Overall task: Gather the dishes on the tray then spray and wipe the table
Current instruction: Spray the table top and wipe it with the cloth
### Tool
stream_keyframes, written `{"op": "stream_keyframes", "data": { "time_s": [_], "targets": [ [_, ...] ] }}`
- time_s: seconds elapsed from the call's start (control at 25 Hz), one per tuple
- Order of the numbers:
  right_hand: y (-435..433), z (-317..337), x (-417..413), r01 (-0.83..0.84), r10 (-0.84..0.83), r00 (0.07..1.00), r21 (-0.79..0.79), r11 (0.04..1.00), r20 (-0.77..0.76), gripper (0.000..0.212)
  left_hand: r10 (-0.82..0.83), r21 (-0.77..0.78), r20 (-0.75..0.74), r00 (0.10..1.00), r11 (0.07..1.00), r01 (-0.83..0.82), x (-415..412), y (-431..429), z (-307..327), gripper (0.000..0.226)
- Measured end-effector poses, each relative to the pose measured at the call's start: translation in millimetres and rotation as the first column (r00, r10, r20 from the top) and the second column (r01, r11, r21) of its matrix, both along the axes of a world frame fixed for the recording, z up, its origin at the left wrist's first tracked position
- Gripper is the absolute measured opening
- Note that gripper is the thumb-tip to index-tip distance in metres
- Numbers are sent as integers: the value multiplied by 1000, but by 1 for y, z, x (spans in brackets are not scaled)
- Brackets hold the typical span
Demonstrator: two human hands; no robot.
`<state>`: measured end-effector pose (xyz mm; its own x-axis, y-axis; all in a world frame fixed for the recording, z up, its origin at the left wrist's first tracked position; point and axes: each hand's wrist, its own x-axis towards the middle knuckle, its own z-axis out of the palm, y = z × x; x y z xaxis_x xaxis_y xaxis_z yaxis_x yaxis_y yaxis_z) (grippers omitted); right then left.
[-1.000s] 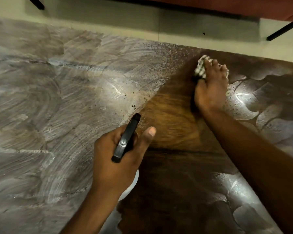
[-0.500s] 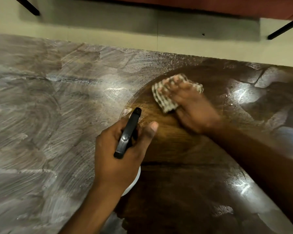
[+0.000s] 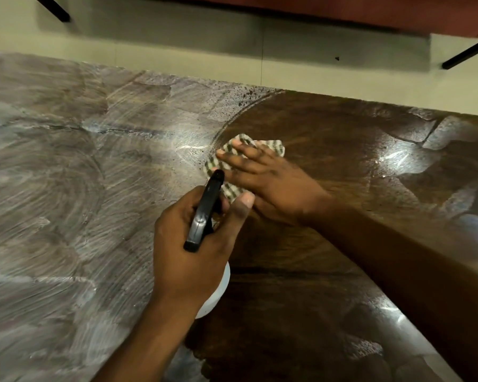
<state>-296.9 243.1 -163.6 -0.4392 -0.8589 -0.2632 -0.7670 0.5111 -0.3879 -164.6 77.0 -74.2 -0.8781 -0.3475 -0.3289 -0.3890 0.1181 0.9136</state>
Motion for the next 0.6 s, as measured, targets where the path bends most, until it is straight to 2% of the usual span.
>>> {"op": "stream_keyframes", "data": {
  "time_s": [0.04, 0.08, 0.12, 0.16, 0.2, 0.24, 0.28, 0.32, 0.36, 0.4, 0.44, 0.48, 0.52, 0.56, 0.6],
  "targets": [
    [10, -1, -9, 36, -35, 999, 22, 999, -20, 69, 0, 9, 2, 1000, 1000, 0, 0, 0, 2, 41],
    [19, -2, -19, 169, -168, 985, 23, 985, -46, 69, 0, 19, 10, 1000, 1000, 0, 0, 0, 4, 47],
    [27, -3, -32, 371, -371, 927, -10, 929, -60, 70, 3, 34, 23, 1000, 999, -4, 2, 0, 6, 54],
    [31, -1, -43, 594, -597, 802, -65, 802, -36, 71, 10, 50, 36, 999, 999, -12, 4, 1, 8, 58],
    [29, 1, -52, 773, -777, 630, -108, 625, 11, 71, 16, 58, 42, 999, 998, -18, 6, 1, 9, 60],
    [17, 2, -56, 877, -879, 473, -122, 465, 52, 70, 19, 58, 42, 999, 998, -22, 8, 1, 9, 59],
    [0, 4, -54, 911, -911, 406, -113, 397, 69, 69, 22, 57, 42, 999, 998, -24, 11, 1, 7, 54],
    [-18, 4, -48, 890, -890, 452, -96, 445, 62, 69, 23, 58, 42, 999, 998, -26, 14, -1, 5, 47],
    [-33, 2, -37, 804, -804, 592, -91, 587, 45, 70, 21, 64, 48, 999, 998, -24, 16, -2, 4, 40],
    [-45, 2, -24, 635, -634, 772, -80, 769, 31, 71, 15, 68, 51, 999, 997, -19, 19, -5, 3, 35],
    [-48, 0, -15, 410, -409, 912, -48, 911, 30, 71, 6, 73, 51, 999, 997, -9, 22, -6, 4, 32],
    [-43, 0, -14, 201, -200, 979, -6, 980, 30, 71, 1, 75, 49, 999, 997, -5, 25, -7, 6, 32],
    [-35, 1, -25, 92, -93, 996, 15, 996, 19, 71, 10, 74, 46, 999, 997, -13, 28, -9, 7, 33],
    [-27, 2, -37, 131, -131, 991, 10, 991, -1, 71, 26, 79, 43, 999, 996, -30, 31, -10, 9, 36],
    [-20, 2, -47, 281, -281, 960, -9, 960, -4, 71, 42, 88, 47, 998, 995, -46, 35, -12, 10, 41]
  ]
}}
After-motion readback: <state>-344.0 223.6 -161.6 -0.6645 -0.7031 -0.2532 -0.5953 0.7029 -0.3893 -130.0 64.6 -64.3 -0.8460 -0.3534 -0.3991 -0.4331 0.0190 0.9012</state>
